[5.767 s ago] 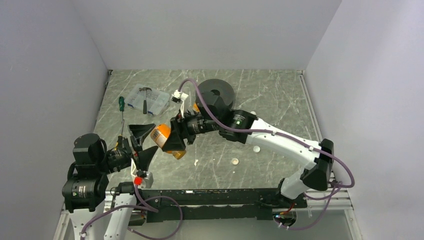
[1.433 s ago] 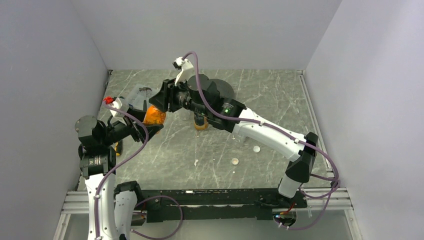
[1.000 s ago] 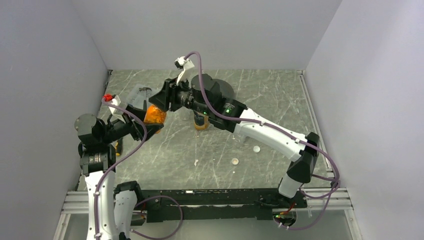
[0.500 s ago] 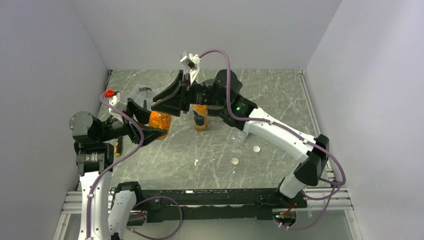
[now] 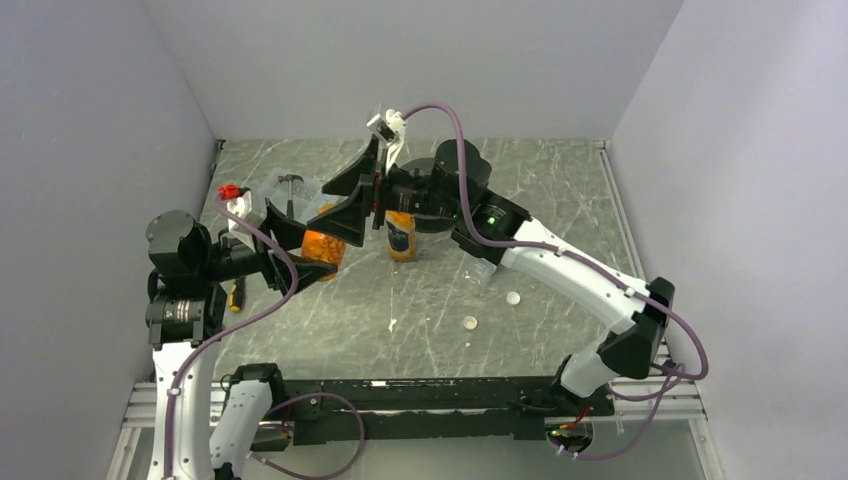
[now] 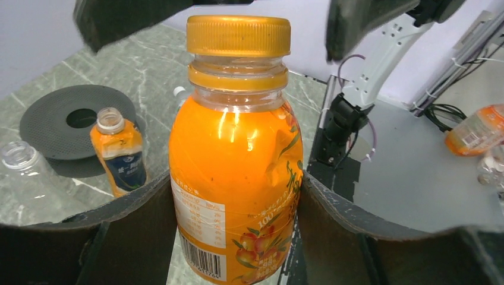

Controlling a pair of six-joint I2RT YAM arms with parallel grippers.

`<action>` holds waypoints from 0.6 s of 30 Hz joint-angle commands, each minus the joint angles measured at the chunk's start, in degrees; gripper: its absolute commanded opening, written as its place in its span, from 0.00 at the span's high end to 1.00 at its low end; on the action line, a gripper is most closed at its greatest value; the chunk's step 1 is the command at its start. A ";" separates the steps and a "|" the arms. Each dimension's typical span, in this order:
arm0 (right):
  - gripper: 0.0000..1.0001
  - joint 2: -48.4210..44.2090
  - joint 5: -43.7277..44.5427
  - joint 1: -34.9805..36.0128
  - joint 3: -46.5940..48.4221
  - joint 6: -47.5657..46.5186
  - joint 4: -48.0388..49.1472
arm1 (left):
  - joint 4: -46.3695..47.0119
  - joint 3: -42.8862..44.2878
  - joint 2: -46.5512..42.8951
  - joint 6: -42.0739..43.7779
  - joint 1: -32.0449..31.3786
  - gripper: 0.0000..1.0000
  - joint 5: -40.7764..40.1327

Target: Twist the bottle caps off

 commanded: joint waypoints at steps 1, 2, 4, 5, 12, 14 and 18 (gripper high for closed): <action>0.01 -5.66 18.03 1.39 3.66 -5.33 -10.10 | -4.63 2.20 -0.66 10.91 -0.21 0.92 -5.32; 0.00 -5.92 21.17 2.02 4.63 -5.68 -12.41 | -4.70 2.01 -0.99 12.43 -0.25 0.93 -7.12; 0.00 -5.60 28.13 3.49 6.89 -5.74 -17.20 | -4.48 1.29 -1.94 14.56 -0.21 0.93 -11.08; 0.00 -5.01 30.58 4.12 9.23 -5.45 -19.76 | -4.15 0.89 -2.35 15.72 -0.21 0.93 -12.48; 0.05 -0.95 33.87 5.42 14.79 -2.03 -27.55 | -1.62 -0.85 -3.36 17.14 -0.23 0.95 -19.35; 0.06 0.06 33.51 5.80 15.71 -2.01 -27.78 | -2.06 -0.77 -3.07 17.44 -0.22 0.95 -19.84; 0.08 2.17 31.87 6.91 17.73 -2.10 -27.51 | -2.27 -0.98 -2.85 17.44 -0.23 0.95 -20.38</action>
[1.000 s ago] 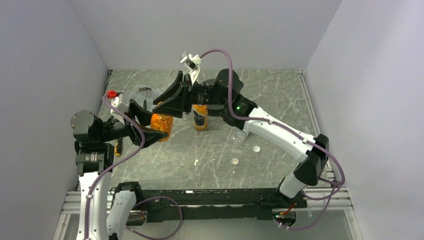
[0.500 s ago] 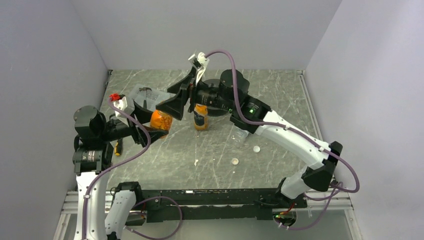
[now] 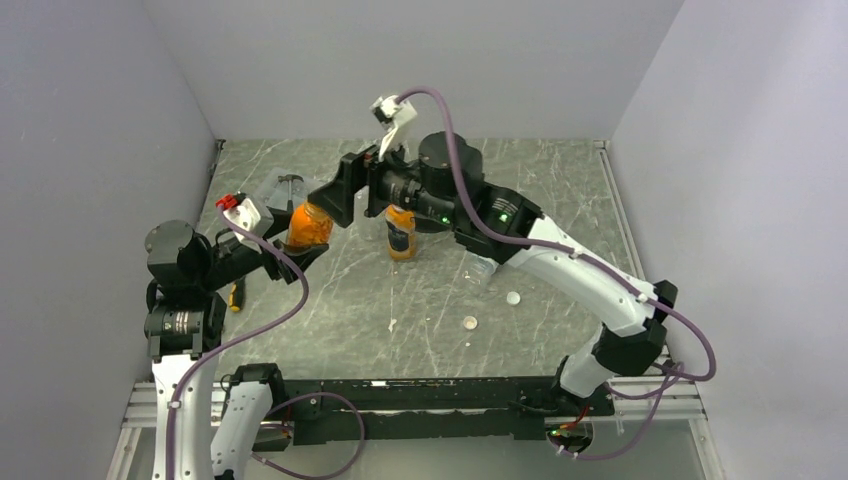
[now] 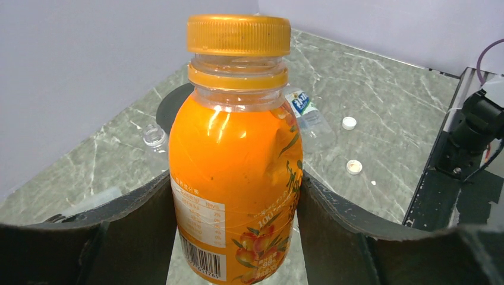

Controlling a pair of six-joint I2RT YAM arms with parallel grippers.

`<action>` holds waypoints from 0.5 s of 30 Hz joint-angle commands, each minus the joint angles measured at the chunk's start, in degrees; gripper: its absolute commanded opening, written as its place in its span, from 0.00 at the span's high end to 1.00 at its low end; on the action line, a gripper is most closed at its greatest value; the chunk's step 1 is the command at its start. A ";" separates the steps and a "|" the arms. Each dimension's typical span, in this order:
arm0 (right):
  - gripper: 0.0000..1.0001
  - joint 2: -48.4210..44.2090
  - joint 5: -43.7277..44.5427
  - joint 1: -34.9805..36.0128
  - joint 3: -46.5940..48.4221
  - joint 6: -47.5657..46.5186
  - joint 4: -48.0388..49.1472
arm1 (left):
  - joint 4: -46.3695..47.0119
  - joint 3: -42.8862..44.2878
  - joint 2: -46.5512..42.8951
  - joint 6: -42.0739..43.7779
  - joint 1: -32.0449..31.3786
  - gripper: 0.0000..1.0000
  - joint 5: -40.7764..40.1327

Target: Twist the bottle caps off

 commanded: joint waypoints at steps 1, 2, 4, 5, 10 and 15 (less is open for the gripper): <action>0.09 2.78 -0.29 1.35 3.76 0.63 -1.19 | 1.65 -0.42 0.16 1.46 -0.10 0.95 -2.26; 0.10 3.32 -0.50 1.56 3.97 0.76 -0.99 | 1.55 -0.48 0.23 1.45 -0.10 0.95 -2.45; 0.12 4.38 -0.97 1.82 4.88 0.97 -0.57 | 1.40 -0.56 0.37 1.44 -0.10 0.95 -2.40; 0.14 4.88 -0.94 1.92 5.21 1.11 -0.41 | 1.32 -0.53 0.38 1.51 -0.14 0.95 -2.19; 0.29 6.02 -0.49 1.96 5.92 1.94 1.04 | 0.88 -0.70 0.31 1.66 -0.10 0.95 -2.00; 0.38 6.18 0.20 1.97 5.83 1.70 1.56 | -0.45 -0.92 -0.02 2.59 -0.13 0.96 -1.65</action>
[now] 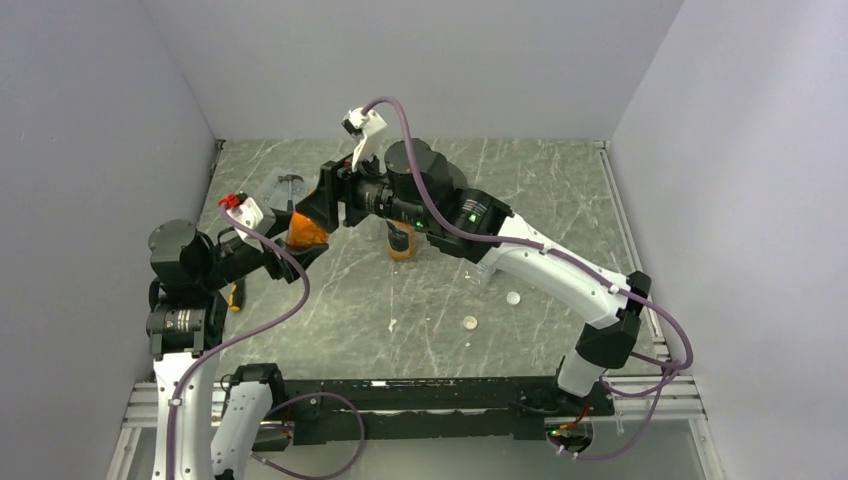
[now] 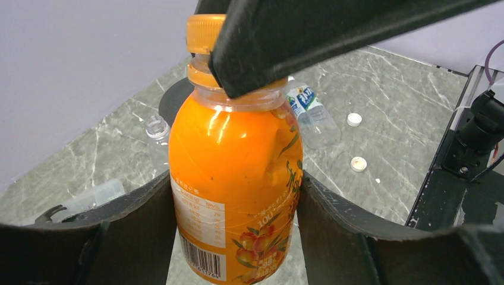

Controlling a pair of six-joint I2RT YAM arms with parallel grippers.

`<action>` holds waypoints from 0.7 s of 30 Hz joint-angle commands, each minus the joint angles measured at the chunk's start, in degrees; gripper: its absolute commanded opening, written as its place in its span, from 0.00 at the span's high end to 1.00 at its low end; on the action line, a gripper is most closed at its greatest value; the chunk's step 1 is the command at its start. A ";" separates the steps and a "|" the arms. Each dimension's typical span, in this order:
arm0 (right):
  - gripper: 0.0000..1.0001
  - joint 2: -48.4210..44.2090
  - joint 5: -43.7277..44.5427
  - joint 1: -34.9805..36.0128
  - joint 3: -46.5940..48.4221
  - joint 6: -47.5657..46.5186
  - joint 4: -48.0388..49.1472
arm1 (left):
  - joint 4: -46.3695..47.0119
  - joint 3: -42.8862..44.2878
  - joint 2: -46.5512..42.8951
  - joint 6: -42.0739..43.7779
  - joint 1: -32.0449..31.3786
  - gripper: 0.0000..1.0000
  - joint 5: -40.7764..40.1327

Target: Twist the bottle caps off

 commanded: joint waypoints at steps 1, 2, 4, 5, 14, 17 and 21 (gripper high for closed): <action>0.39 -0.41 0.78 0.12 2.94 0.15 2.98 | -0.24 -0.22 -0.33 2.07 -0.11 0.96 0.28; 0.41 -0.42 0.67 0.09 2.93 0.06 3.00 | -0.35 -0.26 -0.41 2.20 -0.10 0.96 0.26; 0.47 -0.49 0.42 0.11 2.76 0.13 3.06 | -0.32 -0.39 -0.57 2.24 -0.15 0.96 0.17; 0.51 -0.45 0.24 0.15 2.67 0.18 3.00 | -0.25 -0.44 -0.55 2.14 -0.16 0.96 0.21; 0.73 -0.56 -1.45 0.08 1.69 -0.36 2.35 | 0.00 -0.06 -0.16 1.42 -0.12 0.96 1.18; 0.77 -0.87 -3.83 -0.13 1.52 -2.75 2.19 | -0.50 0.56 0.17 1.00 -0.10 0.96 2.79; 0.79 -2.22 -11.70 -1.55 0.70 -7.91 3.34 | -2.04 1.87 0.77 0.12 -0.11 0.97 9.03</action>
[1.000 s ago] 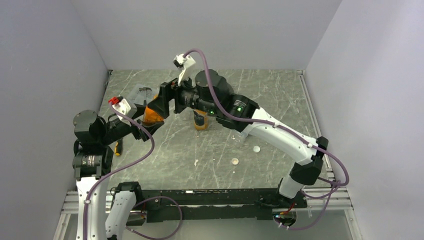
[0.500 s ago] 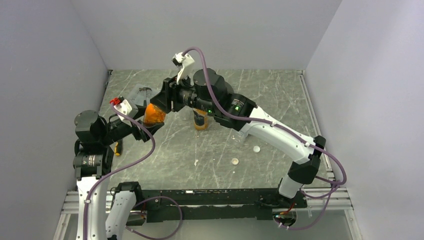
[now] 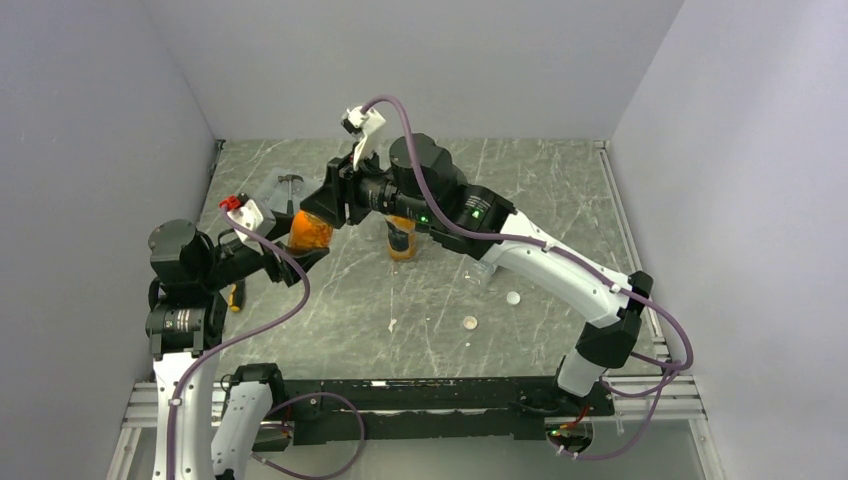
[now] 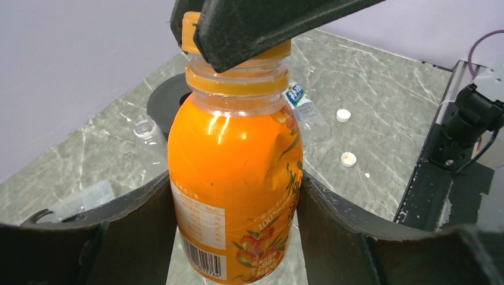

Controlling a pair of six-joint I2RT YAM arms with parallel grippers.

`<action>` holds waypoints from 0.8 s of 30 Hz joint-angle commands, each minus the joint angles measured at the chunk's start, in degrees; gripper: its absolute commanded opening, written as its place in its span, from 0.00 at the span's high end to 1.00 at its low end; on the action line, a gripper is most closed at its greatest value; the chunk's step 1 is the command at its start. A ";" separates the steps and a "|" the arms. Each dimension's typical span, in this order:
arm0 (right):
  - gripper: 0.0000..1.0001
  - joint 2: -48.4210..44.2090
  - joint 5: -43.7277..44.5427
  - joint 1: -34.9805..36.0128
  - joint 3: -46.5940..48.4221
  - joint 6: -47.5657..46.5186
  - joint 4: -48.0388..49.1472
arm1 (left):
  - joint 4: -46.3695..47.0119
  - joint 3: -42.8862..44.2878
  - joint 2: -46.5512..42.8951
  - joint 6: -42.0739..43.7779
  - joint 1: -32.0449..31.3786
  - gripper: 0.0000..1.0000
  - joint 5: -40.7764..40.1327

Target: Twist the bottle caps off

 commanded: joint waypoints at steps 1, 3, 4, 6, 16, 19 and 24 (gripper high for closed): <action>0.79 -3.12 -11.53 -1.38 -0.35 -6.72 3.86 | -1.37 2.32 1.12 -0.71 -0.14 0.97 9.08; 0.79 -4.67 -17.76 -2.66 -1.87 -8.61 5.85 | -3.07 3.09 1.47 -0.19 -0.19 0.97 12.80; 0.79 -5.45 -20.53 -3.23 -2.55 -9.34 6.85 | -4.06 3.45 1.67 0.04 -0.12 0.97 14.38; 0.78 -6.60 -26.34 -4.50 -3.41 -10.12 8.30 | -6.95 4.46 2.27 1.63 -0.14 0.97 17.69; 0.79 -8.78 -44.48 -10.45 -7.92 -6.66 14.15 | -14.66 7.56 4.22 6.55 -0.12 0.99 22.97; 0.79 -9.16 -41.29 -10.75 -8.05 -7.55 12.44 | -14.48 7.24 4.01 6.91 -0.20 0.99 21.77; 0.79 -12.00 -29.36 -11.68 -9.10 -10.84 6.64 | -15.66 7.22 3.51 9.59 -0.15 1.00 18.85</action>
